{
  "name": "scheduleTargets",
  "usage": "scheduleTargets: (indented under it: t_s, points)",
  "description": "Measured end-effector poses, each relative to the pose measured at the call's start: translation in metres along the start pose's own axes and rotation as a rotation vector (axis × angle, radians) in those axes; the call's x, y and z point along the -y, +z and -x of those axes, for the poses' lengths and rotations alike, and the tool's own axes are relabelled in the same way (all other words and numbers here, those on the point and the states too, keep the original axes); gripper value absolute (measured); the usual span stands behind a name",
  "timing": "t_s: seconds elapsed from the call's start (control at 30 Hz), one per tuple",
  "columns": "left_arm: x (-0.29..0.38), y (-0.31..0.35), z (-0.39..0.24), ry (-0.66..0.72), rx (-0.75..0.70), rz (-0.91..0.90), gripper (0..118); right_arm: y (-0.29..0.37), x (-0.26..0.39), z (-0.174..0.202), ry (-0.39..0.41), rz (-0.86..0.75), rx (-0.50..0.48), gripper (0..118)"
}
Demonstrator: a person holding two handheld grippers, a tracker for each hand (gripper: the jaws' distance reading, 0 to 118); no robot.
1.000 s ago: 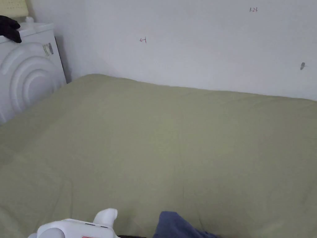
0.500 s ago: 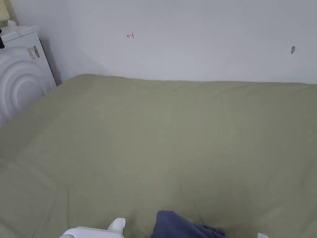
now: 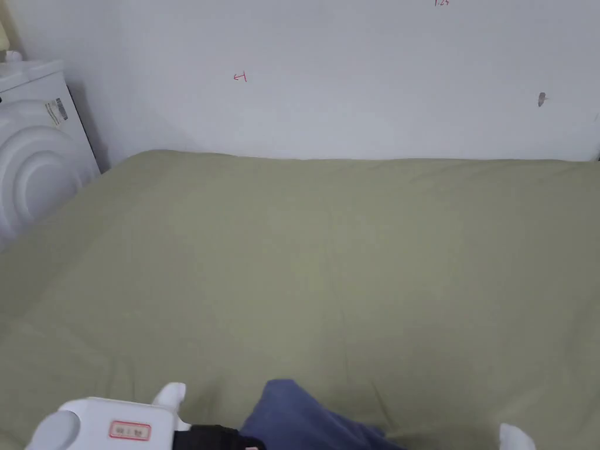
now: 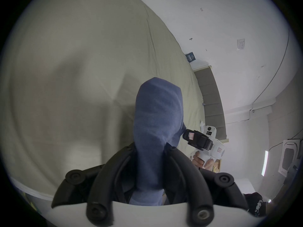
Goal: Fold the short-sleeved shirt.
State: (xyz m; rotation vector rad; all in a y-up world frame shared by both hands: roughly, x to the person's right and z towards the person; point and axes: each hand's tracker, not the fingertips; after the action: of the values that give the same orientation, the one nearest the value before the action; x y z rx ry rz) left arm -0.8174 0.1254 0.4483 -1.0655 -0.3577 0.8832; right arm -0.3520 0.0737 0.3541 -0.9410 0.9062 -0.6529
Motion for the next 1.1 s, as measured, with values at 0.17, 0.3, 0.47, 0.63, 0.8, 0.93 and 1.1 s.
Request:
scheduleTargets:
  t_s: [0.17, 0.3, 0.47, 0.63, 0.8, 0.93, 1.1]
  points:
    - [-0.038, 0.1, 0.03, -0.038, -0.177, -0.04, 26, 0.002, -0.003, 0.026, 0.032, -0.045, -0.013, 2]
    - [-0.065, 0.188, 0.08, 0.009, -0.351, -0.111, 26, 0.0, 0.001, 0.044, 0.061, -0.056, -0.016, 2]
    - [-0.074, 0.245, 0.131, 0.124, -0.59, -0.172, 26, 0.005, 0.009, 0.052, 0.096, -0.043, 0.012, 2]
    - [-0.075, 0.243, 0.156, 0.116, -0.634, -0.145, 27, 0.014, 0.012, 0.054, 0.088, -0.048, 0.054, 2]
    - [-0.065, 0.26, 0.102, 0.015, -0.875, -0.123, 56, 0.039, 0.005, 0.075, 0.172, -0.062, 0.034, 2]
    - [-0.035, 0.264, 0.018, -0.111, -1.138, -0.235, 56, 0.071, -0.001, 0.096, 0.254, -0.105, 0.027, 2]
    - [-0.002, 0.209, -0.093, -0.42, -1.142, -0.434, 56, 0.098, -0.012, 0.12, 0.442, -0.139, 0.253, 2]
